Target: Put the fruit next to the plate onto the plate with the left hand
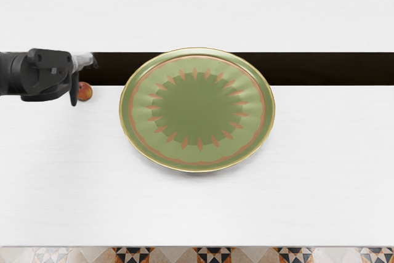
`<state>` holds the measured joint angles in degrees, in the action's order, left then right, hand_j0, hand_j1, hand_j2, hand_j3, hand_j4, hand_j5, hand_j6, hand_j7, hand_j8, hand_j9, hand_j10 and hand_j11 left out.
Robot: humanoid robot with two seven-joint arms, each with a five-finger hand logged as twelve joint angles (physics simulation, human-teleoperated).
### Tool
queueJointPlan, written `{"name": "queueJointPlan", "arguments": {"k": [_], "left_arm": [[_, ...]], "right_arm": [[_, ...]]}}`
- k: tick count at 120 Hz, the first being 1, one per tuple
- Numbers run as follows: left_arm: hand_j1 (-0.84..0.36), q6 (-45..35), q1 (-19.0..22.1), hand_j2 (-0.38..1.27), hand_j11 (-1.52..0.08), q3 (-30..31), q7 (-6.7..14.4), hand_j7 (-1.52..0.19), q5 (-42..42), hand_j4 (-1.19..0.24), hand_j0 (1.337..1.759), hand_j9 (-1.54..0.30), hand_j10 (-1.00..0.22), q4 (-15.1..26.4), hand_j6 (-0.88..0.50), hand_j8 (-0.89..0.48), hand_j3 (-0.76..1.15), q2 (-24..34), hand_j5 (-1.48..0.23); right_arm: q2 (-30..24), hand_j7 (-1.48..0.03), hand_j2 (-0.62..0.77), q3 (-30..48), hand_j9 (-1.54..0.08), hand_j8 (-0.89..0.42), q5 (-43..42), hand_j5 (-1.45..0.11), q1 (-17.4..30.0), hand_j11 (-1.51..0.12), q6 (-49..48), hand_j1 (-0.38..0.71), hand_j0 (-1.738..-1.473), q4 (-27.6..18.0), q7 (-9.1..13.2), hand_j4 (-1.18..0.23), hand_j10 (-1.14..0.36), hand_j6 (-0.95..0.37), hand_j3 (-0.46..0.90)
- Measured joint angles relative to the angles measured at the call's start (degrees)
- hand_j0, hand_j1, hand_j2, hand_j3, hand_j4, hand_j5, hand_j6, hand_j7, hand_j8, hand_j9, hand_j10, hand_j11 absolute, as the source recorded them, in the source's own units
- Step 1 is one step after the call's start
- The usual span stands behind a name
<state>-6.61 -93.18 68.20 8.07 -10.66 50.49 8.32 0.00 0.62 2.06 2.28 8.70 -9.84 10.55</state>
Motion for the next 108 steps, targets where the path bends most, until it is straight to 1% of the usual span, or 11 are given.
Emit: {"name": "queueJointPlan", "arguments": {"k": [26, 64, 75, 102, 104, 105, 108], "left_arm": [[0.01, -0.1, 0.8, 0.06, -0.37, -0.1, 0.5, -0.37, 0.0, -0.28, 1.658, -0.37, -0.28, -1.6, -0.28, -0.28, 0.0, -1.0, -0.37], [-0.02, 0.0, 2.9, 0.06, -0.41, -0.3, 0.5, -0.41, 0.0, -0.31, 1.658, -0.41, -0.31, -2.1, -0.31, -0.31, 0.0, -2.3, -0.41], [-0.04, 0.0, 2.9, 0.07, -0.43, -0.3, 0.6, -0.43, 0.0, -0.33, 1.658, -0.43, -0.33, -2.2, -0.33, -0.33, 0.0, -2.5, -0.43], [-0.1, 0.0, 4.6, 0.07, -0.48, -0.3, 1.0, -0.48, -0.2, -0.37, 1.658, -0.48, -0.37, -4.0, -0.37, -0.37, 0.0, -2.5, -0.48], [-0.1, 0.0, 5.0, 0.08, -0.48, -0.4, 0.9, -0.54, -0.3, -0.38, 1.658, -0.48, -0.37, -4.3, -0.34, -0.37, 0.0, -2.5, -0.49], [-0.1, -0.1, 5.2, 0.08, -0.49, -0.4, 0.8, -0.63, -0.4, -0.36, 1.658, -0.49, -0.37, -4.5, -0.27, -0.37, 0.0, -2.5, -0.51], [-0.1, -0.1, 5.5, 0.08, -0.49, -0.5, 0.8, -0.66, -0.5, -0.35, 1.658, -0.49, -0.38, -5.0, -0.27, -0.38, 0.0, -2.5, -0.54]], "right_arm": [[0.0, 0.0, 0.0, 0.0, 0.0, 0.0, 0.0, 0.0, 0.0, 0.0, 0.0, -0.35, -1.658, 0.0, 0.0, 0.0, 0.0, 0.0, 0.0], [0.0, 0.0, 0.0, 0.0, 0.0, 0.0, 0.0, 0.0, 0.0, 0.0, 0.0, -0.35, -1.658, 0.0, 0.0, 0.0, 0.0, 0.0, 0.0], [0.0, 0.0, 0.0, 0.0, 0.0, 0.0, 0.0, 0.0, 0.0, 0.0, 0.0, -0.35, -1.658, 0.0, 0.0, 0.0, 0.0, 0.0, 0.0], [0.0, 0.0, 0.0, 0.0, 0.0, 0.0, 0.0, 0.0, 0.0, 0.0, 0.0, -0.35, -1.658, 0.0, 0.0, 0.0, 0.0, 0.0, 0.0], [0.0, 0.0, 0.0, 0.0, 0.0, 0.0, 0.0, 0.0, 0.0, 0.0, 0.0, -0.35, -1.658, 0.0, 0.0, 0.0, 0.0, 0.0, 0.0], [0.0, 0.0, 0.0, 0.0, 0.0, 0.0, 0.0, 0.0, 0.0, 0.0, 0.0, -0.35, -1.658, 0.0, 0.0, 0.0, 0.0, 0.0, 0.0], [0.0, 0.0, 0.0, 0.0, 0.0, 0.0, 0.0, 0.0, 0.0, 0.0, 0.0, -0.35, -1.658, 0.0, 0.0, 0.0, 0.0, 0.0, 0.0]]}}
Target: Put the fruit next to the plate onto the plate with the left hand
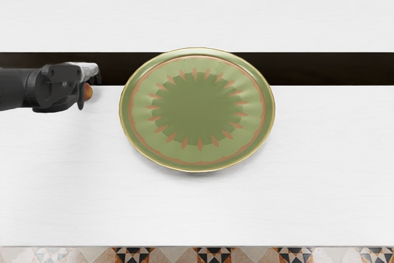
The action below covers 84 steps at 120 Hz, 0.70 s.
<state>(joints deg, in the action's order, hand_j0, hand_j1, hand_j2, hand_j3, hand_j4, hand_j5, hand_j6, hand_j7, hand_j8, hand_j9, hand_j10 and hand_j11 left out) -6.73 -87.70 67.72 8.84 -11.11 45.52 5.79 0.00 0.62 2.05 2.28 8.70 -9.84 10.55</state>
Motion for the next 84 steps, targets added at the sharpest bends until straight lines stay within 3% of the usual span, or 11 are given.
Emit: {"name": "queueJointPlan", "arguments": {"k": [36, 65, 84], "left_arm": [[-0.15, -1.0, 1.0, 0.09, -0.56, 0.0, 0.2, -0.6, -0.1, -0.42, 1.658, -0.56, -0.43, -3.1, -0.4, -0.43, 0.0, 0.0, -0.57], [-0.26, 0.0, 1.6, 0.12, -0.68, 0.0, 0.2, -0.69, 0.0, -0.52, 1.657, -0.68, -0.52, -3.2, -0.51, -0.52, 0.0, -0.5, -0.68], [-0.29, 0.2, 1.7, 0.2, -0.76, 0.0, 0.2, -0.71, 0.0, -0.59, 1.657, -0.76, -0.58, -3.4, -0.54, -0.5, 0.0, -0.6, -0.75]], "right_arm": [[0.0, 0.0, 0.0, 0.0, 0.0, 0.0, 0.0, 0.0, 0.0, 0.0, 0.0, -0.35, -1.658, 0.0, 0.0, 0.0, 0.0, 0.0, 0.0], [0.0, 0.0, 0.0, 0.0, 0.0, 0.0, 0.0, 0.0, 0.0, 0.0, 0.0, -0.35, -1.658, 0.0, 0.0, 0.0, 0.0, 0.0, 0.0], [0.0, 0.0, 0.0, 0.0, 0.0, 0.0, 0.0, 0.0, 0.0, 0.0, 0.0, -0.35, -1.658, 0.0, 0.0, 0.0, 0.0, 0.0, 0.0]]}}
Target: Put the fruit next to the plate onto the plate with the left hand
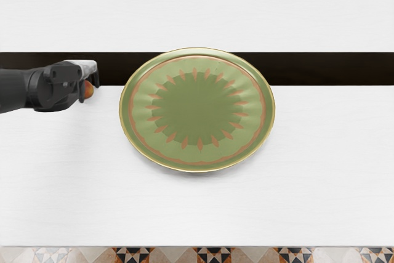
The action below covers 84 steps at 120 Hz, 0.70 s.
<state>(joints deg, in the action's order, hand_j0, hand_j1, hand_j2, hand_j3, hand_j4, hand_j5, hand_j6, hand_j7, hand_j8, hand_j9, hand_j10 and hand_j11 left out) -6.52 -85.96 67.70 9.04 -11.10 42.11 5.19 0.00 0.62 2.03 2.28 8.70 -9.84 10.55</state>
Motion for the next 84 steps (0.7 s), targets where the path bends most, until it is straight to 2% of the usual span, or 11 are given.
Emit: {"name": "queueJointPlan", "arguments": {"k": [8, 13, 16, 32, 48, 54, 84], "left_arm": [[-0.3, 0.0, 0.3, 0.22, -0.8, 0.0, -0.1, -0.83, 0.0, -0.63, 1.655, -0.8, -0.61, -0.1, -0.47, -0.5, -0.06, 0.0, -0.77], [-0.3, 0.0, 0.3, 0.23, -0.82, 0.0, -0.1, -0.84, 0.0, -0.64, 1.654, -0.82, -0.62, -0.1, -0.46, -0.49, -0.06, 0.0, -0.78], [-0.31, 0.0, 0.3, 0.2, -0.84, 0.0, -0.1, -0.86, 0.0, -0.66, 1.656, -0.84, -0.63, -0.1, -0.44, -0.47, 0.03, 0.0, -0.79], [-0.35, 0.5, 0.3, 0.19, -0.91, -0.1, -0.2, -0.96, -0.1, -0.71, 1.658, -0.91, -0.68, -0.2, -0.38, -0.4, 0.16, 0.1, -0.85], [-0.36, 1.1, 0.3, 0.14, -0.99, 0.0, -0.1, -1.04, -0.2, -0.77, 1.658, -0.98, -0.64, -0.2, -0.31, -0.34, 0.21, 0.0, -0.91], [-0.37, 1.5, 0.3, 0.09, -1.02, -0.1, -0.1, -1.11, -0.3, -0.8, 1.661, -1.01, -0.61, -0.2, -0.25, -0.32, 0.31, 0.0, -0.92], [-0.44, 2.6, 0.3, 0.1, -1.16, 0.0, -0.2, -1.26, -0.5, -0.91, 1.666, -1.1, -0.53, -0.4, -0.13, -0.24, 0.43, 0.0, -0.96]], "right_arm": [[0.0, 0.0, 0.0, 0.0, 0.0, 0.0, 0.0, 0.0, 0.0, 0.0, 0.0, -0.35, -1.658, 0.0, 0.0, 0.0, 0.0, 0.0, 0.0], [0.0, 0.0, 0.0, 0.0, 0.0, 0.0, 0.0, 0.0, 0.0, 0.0, 0.0, -0.35, -1.658, 0.0, 0.0, 0.0, 0.0, 0.0, 0.0], [0.0, 0.0, 0.0, 0.0, 0.0, 0.0, 0.0, 0.0, 0.0, 0.0, 0.0, -0.35, -1.658, 0.0, 0.0, 0.0, 0.0, 0.0, 0.0], [0.0, 0.0, 0.0, 0.0, 0.0, 0.0, 0.0, 0.0, 0.0, 0.0, 0.0, -0.35, -1.658, 0.0, 0.0, 0.0, 0.0, 0.0, 0.0], [0.0, 0.0, 0.0, 0.0, 0.0, 0.0, 0.0, 0.0, 0.0, 0.0, 0.0, -0.35, -1.658, 0.0, 0.0, 0.0, 0.0, 0.0, 0.0], [0.0, 0.0, 0.0, 0.0, 0.0, 0.0, 0.0, 0.0, 0.0, 0.0, 0.0, -0.35, -1.658, 0.0, 0.0, 0.0, 0.0, 0.0, 0.0], [0.0, 0.0, 0.0, 0.0, 0.0, 0.0, 0.0, 0.0, 0.0, 0.0, 0.0, -0.35, -1.658, 0.0, 0.0, 0.0, 0.0, 0.0, 0.0]]}}
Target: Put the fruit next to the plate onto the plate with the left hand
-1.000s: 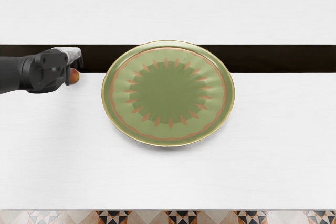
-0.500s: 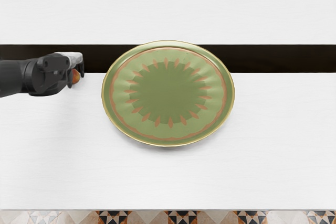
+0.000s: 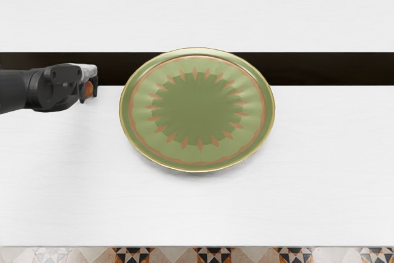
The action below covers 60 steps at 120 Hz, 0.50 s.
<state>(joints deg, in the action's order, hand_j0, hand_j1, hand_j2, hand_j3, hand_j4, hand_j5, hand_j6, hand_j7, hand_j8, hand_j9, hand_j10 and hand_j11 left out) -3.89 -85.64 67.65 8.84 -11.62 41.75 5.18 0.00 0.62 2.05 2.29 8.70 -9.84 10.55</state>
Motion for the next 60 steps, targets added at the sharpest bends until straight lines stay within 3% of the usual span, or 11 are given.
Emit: {"name": "queueJointPlan", "arguments": {"k": [9, 14, 35, 60], "left_arm": [[-0.47, 0.3, 0.0, 0.16, -1.18, -0.1, -0.1, -1.27, 0.1, -0.92, 1.668, -1.12, -0.51, 0.0, -0.11, -0.21, 0.42, 0.1, -0.97], [-0.48, 0.4, -0.2, 0.19, -1.18, -0.4, 0.0, -1.16, 0.1, -0.9, 1.658, -1.14, -0.52, 0.0, -0.17, -0.19, 0.39, 0.2, -0.99], [-0.47, 3.5, -3.1, 0.43, -1.19, -2.8, 0.0, -1.19, 0.4, -0.88, 1.651, -1.19, -0.6, 0.2, -0.25, -0.26, 0.17, 0.3, -1.08], [-0.47, 6.3, -7.8, 0.49, -1.2, -4.5, 0.3, -1.22, 0.3, -0.87, 1.644, -1.23, -0.62, 0.3, -0.25, -0.26, 0.06, 0.2, -1.15]], "right_arm": [[0.0, 0.0, 0.0, 0.0, 0.0, 0.0, 0.0, 0.0, 0.0, 0.0, 0.0, -0.35, -1.658, 0.0, 0.0, 0.0, 0.0, 0.0, 0.0], [0.0, 0.0, 0.0, 0.0, 0.0, 0.0, 0.0, 0.0, 0.0, 0.0, 0.0, -0.35, -1.658, 0.0, 0.0, 0.0, 0.0, 0.0, 0.0], [0.0, 0.0, 0.0, 0.0, 0.0, 0.0, 0.0, 0.0, 0.0, 0.0, 0.0, -0.35, -1.658, 0.0, 0.0, 0.0, 0.0, 0.0, 0.0], [0.0, 0.0, 0.0, 0.0, 0.0, 0.0, 0.0, 0.0, 0.0, 0.0, 0.0, -0.35, -1.658, 0.0, 0.0, 0.0, 0.0, 0.0, 0.0]]}}
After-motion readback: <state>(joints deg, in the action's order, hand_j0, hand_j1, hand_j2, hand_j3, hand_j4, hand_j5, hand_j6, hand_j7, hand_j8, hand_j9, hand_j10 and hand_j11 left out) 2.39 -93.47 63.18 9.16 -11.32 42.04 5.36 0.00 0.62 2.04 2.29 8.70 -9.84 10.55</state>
